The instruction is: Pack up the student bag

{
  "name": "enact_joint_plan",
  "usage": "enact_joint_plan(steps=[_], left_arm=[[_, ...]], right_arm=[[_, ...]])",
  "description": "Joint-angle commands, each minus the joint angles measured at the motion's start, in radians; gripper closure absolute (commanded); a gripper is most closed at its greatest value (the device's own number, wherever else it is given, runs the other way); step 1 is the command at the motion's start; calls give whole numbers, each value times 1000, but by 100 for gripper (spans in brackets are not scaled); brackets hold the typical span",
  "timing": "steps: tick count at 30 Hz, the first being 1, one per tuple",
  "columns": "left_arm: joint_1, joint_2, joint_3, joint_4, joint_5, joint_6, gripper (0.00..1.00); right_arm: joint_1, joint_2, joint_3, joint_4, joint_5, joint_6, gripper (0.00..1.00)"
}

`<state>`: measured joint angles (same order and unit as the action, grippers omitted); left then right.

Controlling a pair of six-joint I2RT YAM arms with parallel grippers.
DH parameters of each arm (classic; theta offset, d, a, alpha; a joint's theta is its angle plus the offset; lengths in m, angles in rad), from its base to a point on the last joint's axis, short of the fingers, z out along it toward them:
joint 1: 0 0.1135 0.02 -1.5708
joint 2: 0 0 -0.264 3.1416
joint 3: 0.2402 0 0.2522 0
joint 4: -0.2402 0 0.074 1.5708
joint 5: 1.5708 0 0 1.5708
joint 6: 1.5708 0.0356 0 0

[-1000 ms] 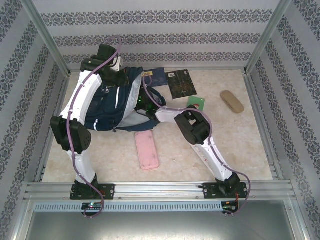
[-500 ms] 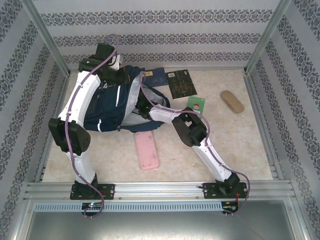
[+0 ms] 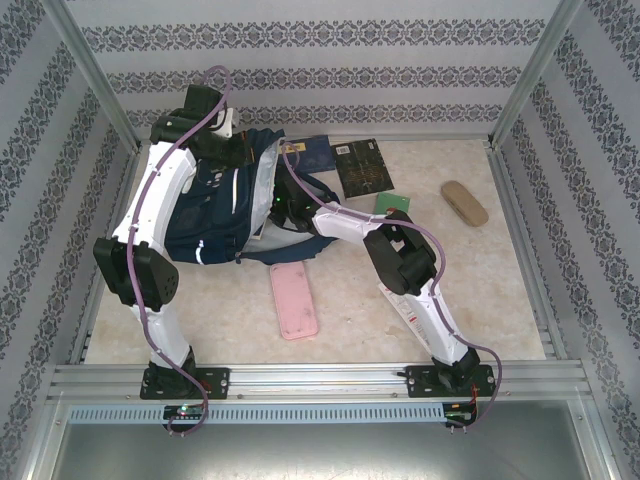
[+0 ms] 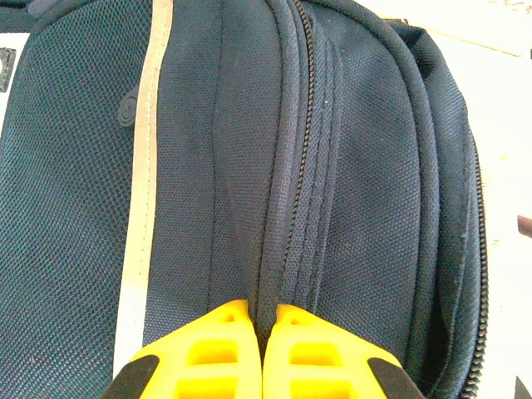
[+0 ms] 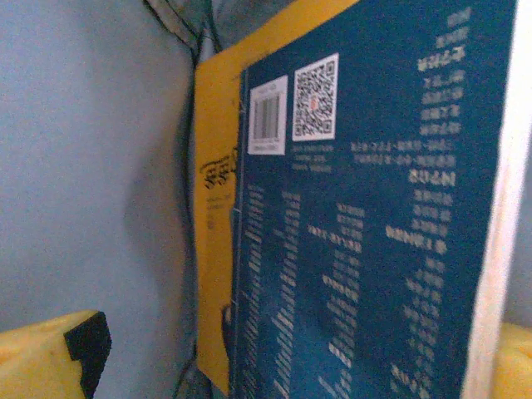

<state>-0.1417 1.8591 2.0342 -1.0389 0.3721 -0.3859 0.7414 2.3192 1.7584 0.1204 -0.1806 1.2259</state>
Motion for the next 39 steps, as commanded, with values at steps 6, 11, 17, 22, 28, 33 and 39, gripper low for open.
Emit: enact_joint_plan(steps=[6,11,17,22,28,33,39], left_arm=[[16,-37,-14,91,41,3,100],[16,-41,-20,92,43,4,100],[16,-41,-31,99,61,-7,100],[14,-44,-38,107,89,-13,100],[9,-44,-46,112,108,-14,100],[11,-47,-46,82,50,22,100],[14,-30,-45,43,-128,61,100]], right_arm=[[-12,-44,4,-187,-24,-83,2],[-11,-70,-37,-174,-5,-121,17],[-10,-40,-27,-169,-33,-97,43],[-9,14,17,-116,-78,-84,52],[-9,156,215,-133,-187,-82,49],[-25,101,148,-136,-160,-104,32],[-44,-27,21,-143,-143,-160,2]])
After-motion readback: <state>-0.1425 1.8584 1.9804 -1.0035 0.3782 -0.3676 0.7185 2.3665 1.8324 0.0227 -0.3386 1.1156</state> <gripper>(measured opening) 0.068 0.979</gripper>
